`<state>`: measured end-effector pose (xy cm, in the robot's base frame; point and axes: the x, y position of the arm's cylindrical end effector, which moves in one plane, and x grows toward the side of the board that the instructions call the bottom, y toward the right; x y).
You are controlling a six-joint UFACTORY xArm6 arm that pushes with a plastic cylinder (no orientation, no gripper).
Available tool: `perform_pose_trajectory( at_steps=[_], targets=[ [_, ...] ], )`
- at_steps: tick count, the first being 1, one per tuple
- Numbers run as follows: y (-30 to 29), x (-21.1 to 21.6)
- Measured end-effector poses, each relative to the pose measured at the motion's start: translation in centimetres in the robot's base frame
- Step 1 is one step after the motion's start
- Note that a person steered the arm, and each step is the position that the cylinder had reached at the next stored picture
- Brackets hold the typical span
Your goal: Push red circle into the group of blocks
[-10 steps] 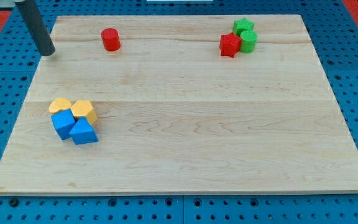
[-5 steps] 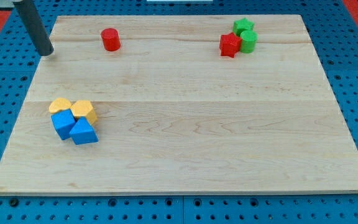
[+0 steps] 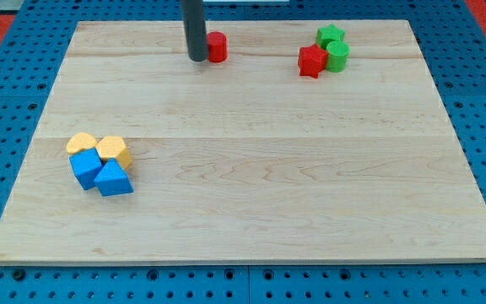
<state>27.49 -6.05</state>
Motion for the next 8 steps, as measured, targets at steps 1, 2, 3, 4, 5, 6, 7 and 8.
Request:
perform_pose_trajectory(
  at_steps=[1,2,3,4,5,6,7,8],
  targets=[
    [1.6,-0.4],
    [-2.5,-1.4],
    [-0.3,-3.6],
    [5.2,-4.0],
    [9.6,-4.0],
    [13.7,-4.0],
    [14.2,-4.0],
    [13.8,-4.0]
  ],
)
